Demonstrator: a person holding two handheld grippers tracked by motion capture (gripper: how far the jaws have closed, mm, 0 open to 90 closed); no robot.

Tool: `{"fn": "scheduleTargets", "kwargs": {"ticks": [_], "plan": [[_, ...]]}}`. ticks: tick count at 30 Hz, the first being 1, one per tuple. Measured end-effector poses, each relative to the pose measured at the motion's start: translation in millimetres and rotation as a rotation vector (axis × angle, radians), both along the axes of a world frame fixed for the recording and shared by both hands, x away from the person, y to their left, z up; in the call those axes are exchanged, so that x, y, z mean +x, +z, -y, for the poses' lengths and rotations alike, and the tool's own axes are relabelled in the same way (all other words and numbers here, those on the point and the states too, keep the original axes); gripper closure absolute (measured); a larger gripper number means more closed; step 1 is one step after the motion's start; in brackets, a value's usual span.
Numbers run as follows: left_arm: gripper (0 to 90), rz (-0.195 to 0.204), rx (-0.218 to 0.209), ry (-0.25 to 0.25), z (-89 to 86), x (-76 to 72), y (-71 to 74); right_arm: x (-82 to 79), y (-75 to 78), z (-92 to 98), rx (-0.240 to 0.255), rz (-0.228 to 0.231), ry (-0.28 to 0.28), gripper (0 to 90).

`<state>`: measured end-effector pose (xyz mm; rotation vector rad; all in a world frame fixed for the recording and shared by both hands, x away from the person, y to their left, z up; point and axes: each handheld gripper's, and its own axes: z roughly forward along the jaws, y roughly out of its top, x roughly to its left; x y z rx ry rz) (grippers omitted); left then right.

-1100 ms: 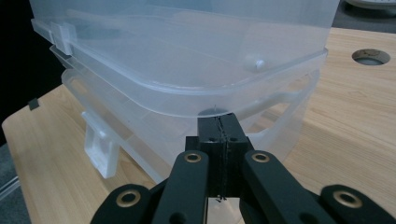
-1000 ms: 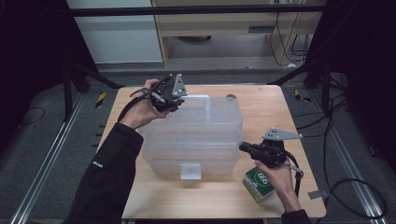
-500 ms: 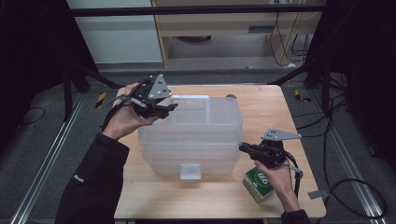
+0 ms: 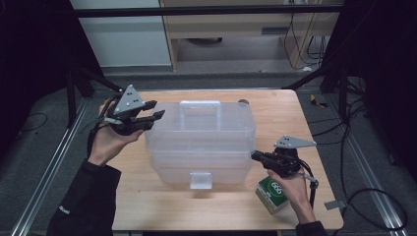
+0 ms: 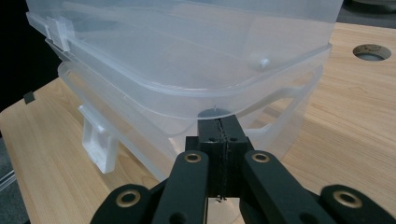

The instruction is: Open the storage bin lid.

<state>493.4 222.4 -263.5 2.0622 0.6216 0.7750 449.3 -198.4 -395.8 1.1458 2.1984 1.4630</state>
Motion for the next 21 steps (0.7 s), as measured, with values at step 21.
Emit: {"fn": "scheduleTargets", "kwargs": {"ticks": [21], "plan": [[85.8, 0.025, -0.265, 0.234, -86.8, -46.0, -55.8, -0.6, 0.5, -0.7, -0.010, -0.001, 0.001, 89.9]]}}
